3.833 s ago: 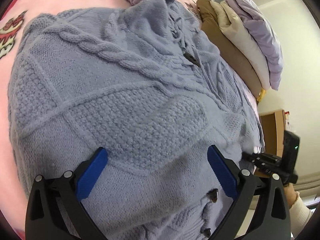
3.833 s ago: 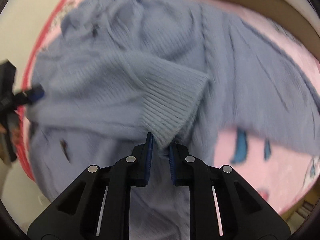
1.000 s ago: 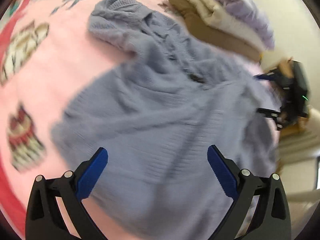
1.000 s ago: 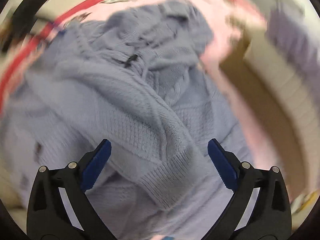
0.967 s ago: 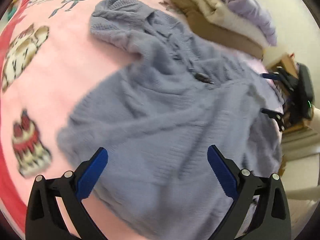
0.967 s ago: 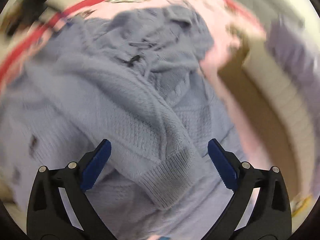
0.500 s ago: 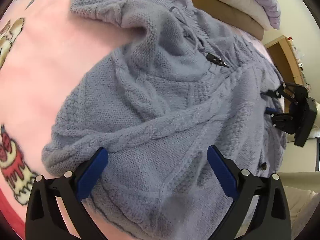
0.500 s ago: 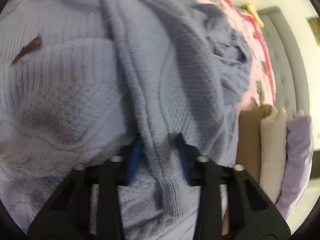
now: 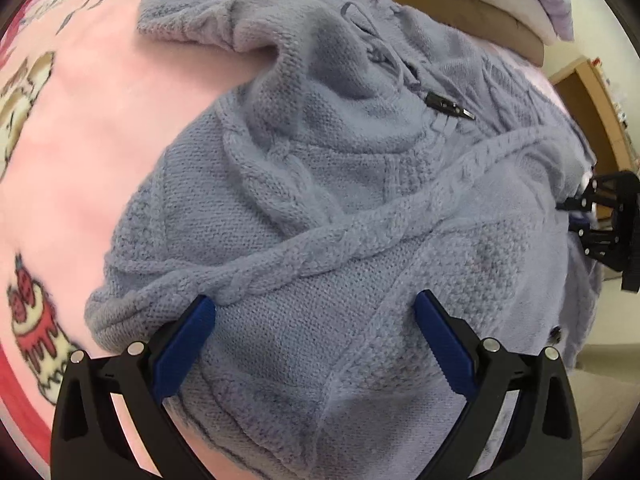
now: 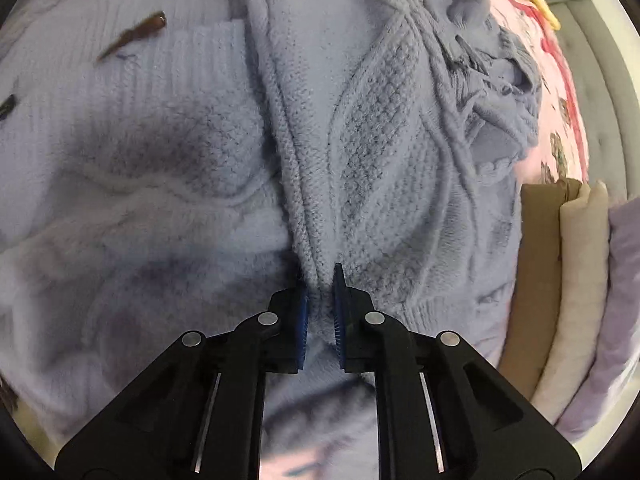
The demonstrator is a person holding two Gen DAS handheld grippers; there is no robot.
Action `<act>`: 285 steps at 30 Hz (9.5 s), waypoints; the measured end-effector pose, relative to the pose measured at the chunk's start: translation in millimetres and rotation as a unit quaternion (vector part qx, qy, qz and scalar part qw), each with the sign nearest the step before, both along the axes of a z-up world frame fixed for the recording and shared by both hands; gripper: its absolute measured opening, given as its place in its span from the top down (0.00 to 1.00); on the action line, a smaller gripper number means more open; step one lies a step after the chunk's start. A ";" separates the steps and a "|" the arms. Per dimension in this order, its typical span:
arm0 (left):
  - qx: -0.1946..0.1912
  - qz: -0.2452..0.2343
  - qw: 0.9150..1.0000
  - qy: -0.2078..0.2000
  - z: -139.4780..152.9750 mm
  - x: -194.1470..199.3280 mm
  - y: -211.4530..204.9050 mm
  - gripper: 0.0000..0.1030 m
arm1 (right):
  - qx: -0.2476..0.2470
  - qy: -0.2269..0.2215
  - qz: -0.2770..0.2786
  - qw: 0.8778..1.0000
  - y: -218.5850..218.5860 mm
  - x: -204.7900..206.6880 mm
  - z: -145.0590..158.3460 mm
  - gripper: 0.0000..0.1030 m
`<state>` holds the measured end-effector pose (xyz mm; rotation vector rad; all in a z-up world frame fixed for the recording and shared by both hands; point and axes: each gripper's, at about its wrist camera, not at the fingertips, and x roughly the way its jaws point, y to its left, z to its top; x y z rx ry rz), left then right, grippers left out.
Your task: Fold large clothes
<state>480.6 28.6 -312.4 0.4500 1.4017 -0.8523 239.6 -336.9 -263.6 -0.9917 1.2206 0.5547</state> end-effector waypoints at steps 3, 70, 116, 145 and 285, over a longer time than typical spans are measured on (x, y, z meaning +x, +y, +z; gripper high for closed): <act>-0.006 0.004 1.000 -0.020 9.7 -9.2 1.7 0.05 | 0.049 -0.007 -0.048 0.998 -9.0 7.1 19.2 0.65; -0.115 0.173 0.970 -0.123 27.1 -221.3 -198.3 0.05 | 0.350 -0.292 -0.790 0.411 -461.0 -267.0 29.7 0.14; -0.167 0.255 0.948 -0.090 63.1 -244.1 -100.5 0.05 | 0.669 0.177 -0.257 0.675 -132.5 95.4 190.6 0.92; -0.209 0.131 0.966 -0.079 82.7 -148.9 34.3 0.05 | 0.495 0.055 -0.315 0.808 39.1 79.1 110.6 0.21; -0.043 0.224 0.970 -0.087 0.2 -88.0 -43.9 0.05 | 0.327 0.145 -0.467 0.809 -110.2 -214.7 4.4 0.48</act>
